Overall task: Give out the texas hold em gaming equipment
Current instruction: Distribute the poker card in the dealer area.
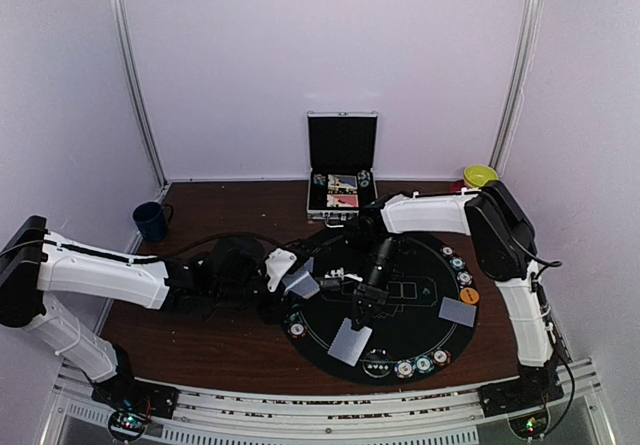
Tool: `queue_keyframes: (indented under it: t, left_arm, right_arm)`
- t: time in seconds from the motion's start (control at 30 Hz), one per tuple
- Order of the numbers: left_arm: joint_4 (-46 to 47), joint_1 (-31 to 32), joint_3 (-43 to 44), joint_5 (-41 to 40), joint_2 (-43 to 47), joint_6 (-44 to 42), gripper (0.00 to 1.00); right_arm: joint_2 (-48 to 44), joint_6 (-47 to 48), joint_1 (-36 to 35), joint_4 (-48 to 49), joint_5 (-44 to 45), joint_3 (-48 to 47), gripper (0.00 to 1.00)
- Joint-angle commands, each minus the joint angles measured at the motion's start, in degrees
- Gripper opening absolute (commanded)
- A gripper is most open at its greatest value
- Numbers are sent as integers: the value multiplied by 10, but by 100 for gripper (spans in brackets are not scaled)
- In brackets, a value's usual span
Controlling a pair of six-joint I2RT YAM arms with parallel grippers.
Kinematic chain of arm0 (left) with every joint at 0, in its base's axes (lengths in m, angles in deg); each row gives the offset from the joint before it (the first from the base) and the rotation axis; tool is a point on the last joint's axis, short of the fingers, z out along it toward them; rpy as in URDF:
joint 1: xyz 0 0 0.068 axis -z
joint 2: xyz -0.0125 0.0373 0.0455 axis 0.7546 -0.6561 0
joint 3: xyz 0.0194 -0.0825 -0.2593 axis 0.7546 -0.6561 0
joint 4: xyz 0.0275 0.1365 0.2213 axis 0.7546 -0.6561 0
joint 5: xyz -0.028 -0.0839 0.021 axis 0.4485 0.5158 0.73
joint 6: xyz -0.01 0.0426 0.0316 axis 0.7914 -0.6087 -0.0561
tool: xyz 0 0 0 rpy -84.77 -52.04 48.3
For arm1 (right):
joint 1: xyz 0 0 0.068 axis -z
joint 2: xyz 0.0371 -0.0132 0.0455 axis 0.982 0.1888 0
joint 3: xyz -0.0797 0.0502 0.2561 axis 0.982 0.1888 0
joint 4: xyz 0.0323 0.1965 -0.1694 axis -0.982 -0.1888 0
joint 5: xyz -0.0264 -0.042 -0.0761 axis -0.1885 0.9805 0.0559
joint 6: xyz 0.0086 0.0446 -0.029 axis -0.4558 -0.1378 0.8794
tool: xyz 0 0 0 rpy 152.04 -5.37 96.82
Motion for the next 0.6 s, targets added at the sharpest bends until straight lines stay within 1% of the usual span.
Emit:
queue_keyframes:
  t: [0.0,0.57]
  left_arm:
    - [23,2,3,0,18,-4,53]
    - [25,2,3,3,15,-3,53]
  right_arm:
    - [4,9,-17,-8,9,5,0]
    - [40,9,-43,-7,-11,-25,0]
